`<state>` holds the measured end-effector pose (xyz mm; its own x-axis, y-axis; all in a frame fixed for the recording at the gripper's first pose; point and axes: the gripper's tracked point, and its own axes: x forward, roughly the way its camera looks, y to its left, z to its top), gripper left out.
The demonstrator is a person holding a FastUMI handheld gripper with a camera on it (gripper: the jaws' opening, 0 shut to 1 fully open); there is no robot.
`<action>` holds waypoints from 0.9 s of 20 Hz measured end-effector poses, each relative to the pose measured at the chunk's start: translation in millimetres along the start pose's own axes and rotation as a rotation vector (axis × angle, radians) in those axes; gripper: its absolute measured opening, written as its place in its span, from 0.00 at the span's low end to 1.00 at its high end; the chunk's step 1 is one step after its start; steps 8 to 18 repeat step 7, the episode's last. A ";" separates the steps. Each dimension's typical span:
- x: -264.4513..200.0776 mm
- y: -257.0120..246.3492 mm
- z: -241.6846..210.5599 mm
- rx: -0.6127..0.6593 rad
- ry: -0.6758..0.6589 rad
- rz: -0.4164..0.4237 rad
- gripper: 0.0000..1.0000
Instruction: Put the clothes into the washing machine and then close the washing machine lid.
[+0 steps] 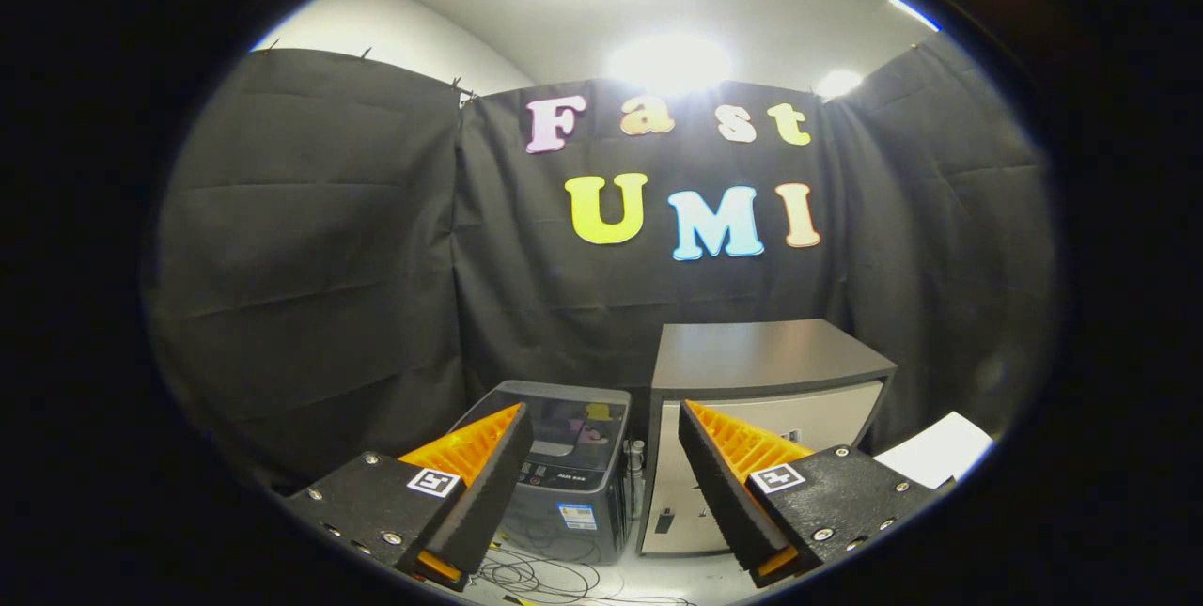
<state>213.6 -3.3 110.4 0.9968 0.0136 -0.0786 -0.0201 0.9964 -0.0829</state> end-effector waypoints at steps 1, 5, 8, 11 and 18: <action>-0.6 -0.8 -1.5 0.000 -0.001 -0.009 0.96; -11.5 -6.5 1.3 0.007 -0.012 -0.046 0.96; -17.9 -3.7 0.0 0.023 -0.010 -0.054 0.96; -17.9 -3.7 0.0 0.023 -0.010 -0.054 0.96; -17.9 -3.7 0.0 0.023 -0.010 -0.054 0.96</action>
